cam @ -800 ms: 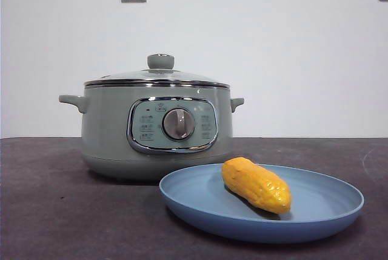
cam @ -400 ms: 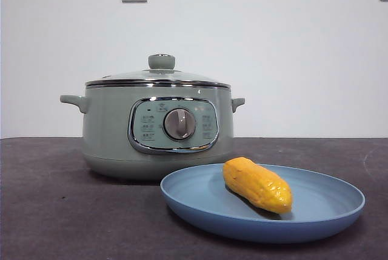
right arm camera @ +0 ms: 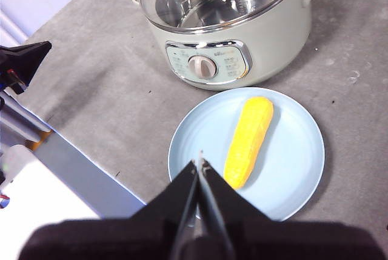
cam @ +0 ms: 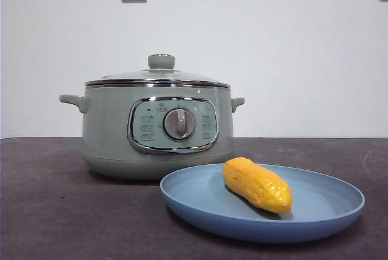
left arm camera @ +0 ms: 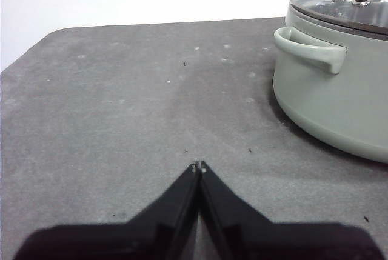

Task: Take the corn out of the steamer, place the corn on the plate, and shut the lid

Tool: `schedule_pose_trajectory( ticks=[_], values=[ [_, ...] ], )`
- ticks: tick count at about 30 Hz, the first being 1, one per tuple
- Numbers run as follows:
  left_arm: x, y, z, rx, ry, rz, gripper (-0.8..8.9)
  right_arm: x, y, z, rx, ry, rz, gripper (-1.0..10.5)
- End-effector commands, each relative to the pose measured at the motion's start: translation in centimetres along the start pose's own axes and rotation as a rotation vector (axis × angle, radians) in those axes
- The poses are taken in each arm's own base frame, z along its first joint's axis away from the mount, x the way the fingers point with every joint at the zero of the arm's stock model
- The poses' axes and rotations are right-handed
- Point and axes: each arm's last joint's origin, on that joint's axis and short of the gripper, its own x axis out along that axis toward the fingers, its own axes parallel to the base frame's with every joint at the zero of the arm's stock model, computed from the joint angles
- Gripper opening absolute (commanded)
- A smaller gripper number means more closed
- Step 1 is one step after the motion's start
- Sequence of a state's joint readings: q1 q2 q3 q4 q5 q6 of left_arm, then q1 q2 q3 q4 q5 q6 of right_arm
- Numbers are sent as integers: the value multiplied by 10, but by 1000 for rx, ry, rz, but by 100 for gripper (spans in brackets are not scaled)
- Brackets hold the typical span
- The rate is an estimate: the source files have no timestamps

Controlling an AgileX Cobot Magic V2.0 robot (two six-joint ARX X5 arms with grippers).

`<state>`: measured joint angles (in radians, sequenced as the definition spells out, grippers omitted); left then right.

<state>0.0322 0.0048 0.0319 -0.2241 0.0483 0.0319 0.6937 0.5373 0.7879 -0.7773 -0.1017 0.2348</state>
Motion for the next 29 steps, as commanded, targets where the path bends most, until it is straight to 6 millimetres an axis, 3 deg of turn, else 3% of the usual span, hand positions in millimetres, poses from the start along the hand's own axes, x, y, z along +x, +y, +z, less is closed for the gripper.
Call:
schedule_pose_trajectory(
  ticks=[1, 10, 19, 24, 29],
  values=[
    [1, 0, -4, -11, 7, -3, -3, 0, 0, 0, -8, -5, -1, 2],
    [1, 0, -4, -11, 7, -3, -3, 0, 0, 0, -27, -9, -6, 2],
    [1, 0, -4, -11, 7, -3, -3, -22, -23, 3, 15, -230, -286, 2],
    [1, 0, -4, -11, 7, -3, -3, -29, -35, -9, -13, -396, -439, 2],
    [1, 0, -4, -11, 7, -3, -3, -17, -51, -34, -33, -542, -533, 2]
  ],
)
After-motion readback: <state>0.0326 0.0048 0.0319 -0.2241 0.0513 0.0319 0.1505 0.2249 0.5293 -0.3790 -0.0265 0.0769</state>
